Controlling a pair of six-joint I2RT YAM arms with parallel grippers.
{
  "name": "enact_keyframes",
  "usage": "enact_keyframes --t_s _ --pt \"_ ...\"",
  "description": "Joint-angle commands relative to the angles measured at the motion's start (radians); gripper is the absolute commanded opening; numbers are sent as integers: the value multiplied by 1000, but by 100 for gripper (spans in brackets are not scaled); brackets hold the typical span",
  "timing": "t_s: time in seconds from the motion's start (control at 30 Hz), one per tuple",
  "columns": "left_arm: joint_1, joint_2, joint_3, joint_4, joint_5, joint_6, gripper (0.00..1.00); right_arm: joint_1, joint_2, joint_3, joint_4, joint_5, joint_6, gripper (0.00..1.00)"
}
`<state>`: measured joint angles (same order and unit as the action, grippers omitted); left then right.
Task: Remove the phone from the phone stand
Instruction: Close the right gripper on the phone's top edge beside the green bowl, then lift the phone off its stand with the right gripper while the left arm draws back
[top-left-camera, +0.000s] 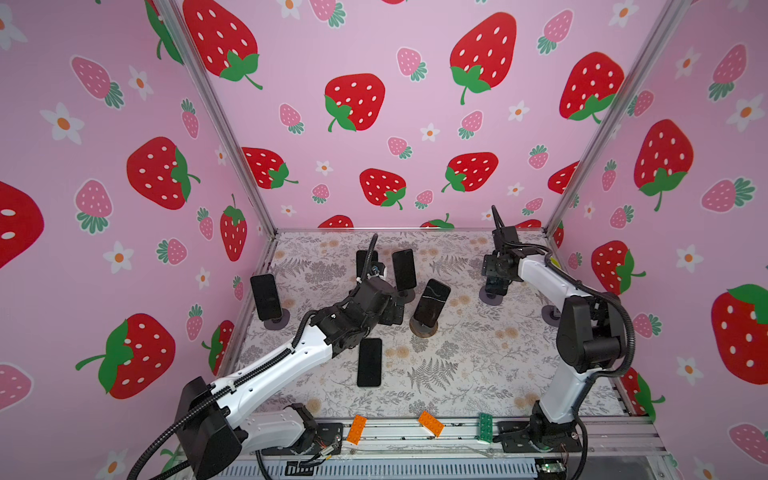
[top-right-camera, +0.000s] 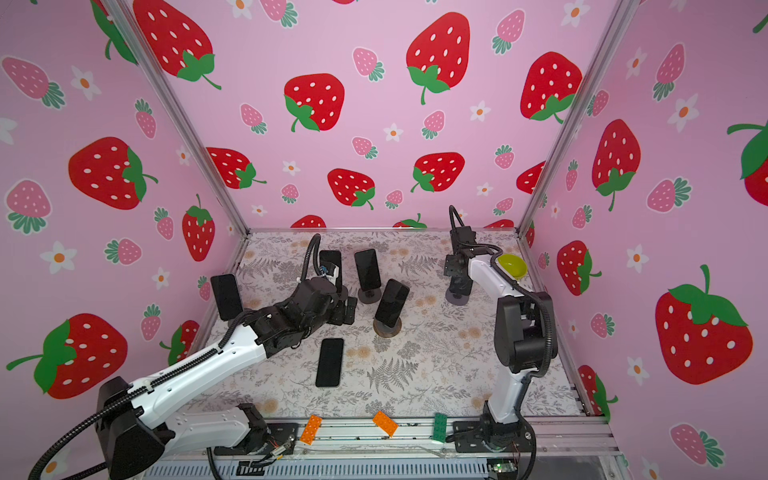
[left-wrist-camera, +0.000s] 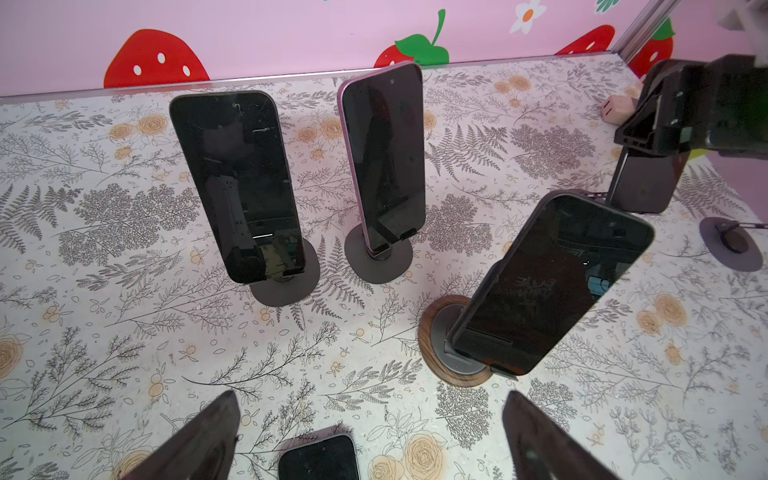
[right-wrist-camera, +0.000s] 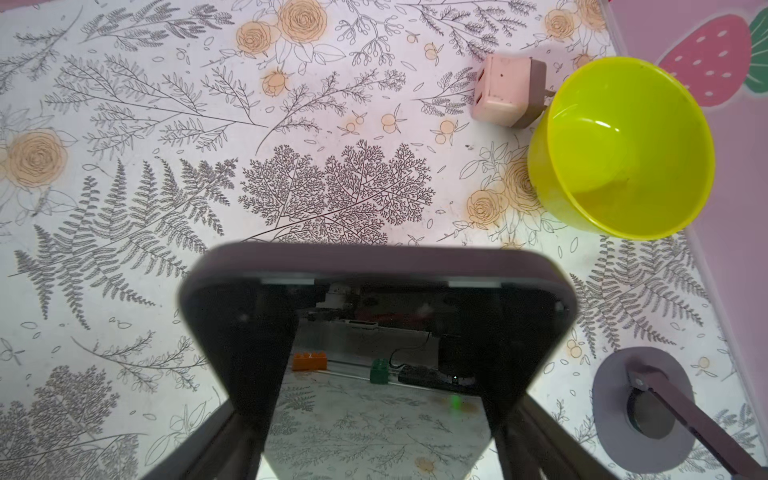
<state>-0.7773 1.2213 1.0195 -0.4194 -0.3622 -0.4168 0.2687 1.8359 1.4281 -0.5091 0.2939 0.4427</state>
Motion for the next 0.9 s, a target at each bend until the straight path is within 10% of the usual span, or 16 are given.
enact_keyframes --t_s 0.0,0.87 --pt "-4 12 31 -10 -7 -14 100 -11 -15 -14 20 -26 -15 84" --pt "-7 37 52 -9 12 -9 100 -14 -95 -47 58 -38 -27 74"
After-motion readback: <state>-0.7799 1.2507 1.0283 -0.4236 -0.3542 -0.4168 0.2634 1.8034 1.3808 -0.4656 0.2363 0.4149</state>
